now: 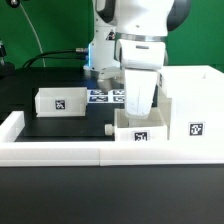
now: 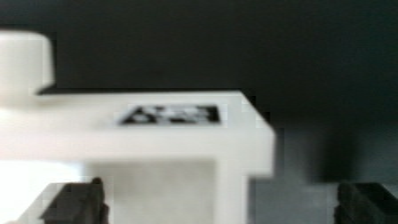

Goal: Assemble drawer

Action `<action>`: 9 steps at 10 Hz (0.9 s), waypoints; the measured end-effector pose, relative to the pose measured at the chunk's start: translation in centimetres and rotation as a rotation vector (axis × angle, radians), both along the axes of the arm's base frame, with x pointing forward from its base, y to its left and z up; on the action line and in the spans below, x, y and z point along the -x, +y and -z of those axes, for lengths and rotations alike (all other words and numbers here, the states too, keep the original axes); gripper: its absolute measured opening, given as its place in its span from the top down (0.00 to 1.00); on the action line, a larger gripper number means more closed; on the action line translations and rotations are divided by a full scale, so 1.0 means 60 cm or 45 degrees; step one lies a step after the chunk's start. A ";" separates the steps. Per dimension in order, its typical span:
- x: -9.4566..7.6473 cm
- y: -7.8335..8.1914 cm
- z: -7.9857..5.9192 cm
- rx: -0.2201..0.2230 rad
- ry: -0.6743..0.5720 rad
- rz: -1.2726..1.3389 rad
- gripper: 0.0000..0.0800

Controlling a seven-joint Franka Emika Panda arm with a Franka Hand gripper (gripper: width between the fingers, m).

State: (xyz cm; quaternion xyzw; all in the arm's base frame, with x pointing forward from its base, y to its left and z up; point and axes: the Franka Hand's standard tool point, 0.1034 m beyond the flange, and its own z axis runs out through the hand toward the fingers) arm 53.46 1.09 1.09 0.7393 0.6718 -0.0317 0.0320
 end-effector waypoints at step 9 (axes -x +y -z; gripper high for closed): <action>0.013 -0.026 0.010 -0.022 -0.027 -0.035 0.19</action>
Offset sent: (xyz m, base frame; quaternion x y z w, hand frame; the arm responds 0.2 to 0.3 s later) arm 0.0000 0.0000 0.0000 0.0000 0.0000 0.0000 1.0000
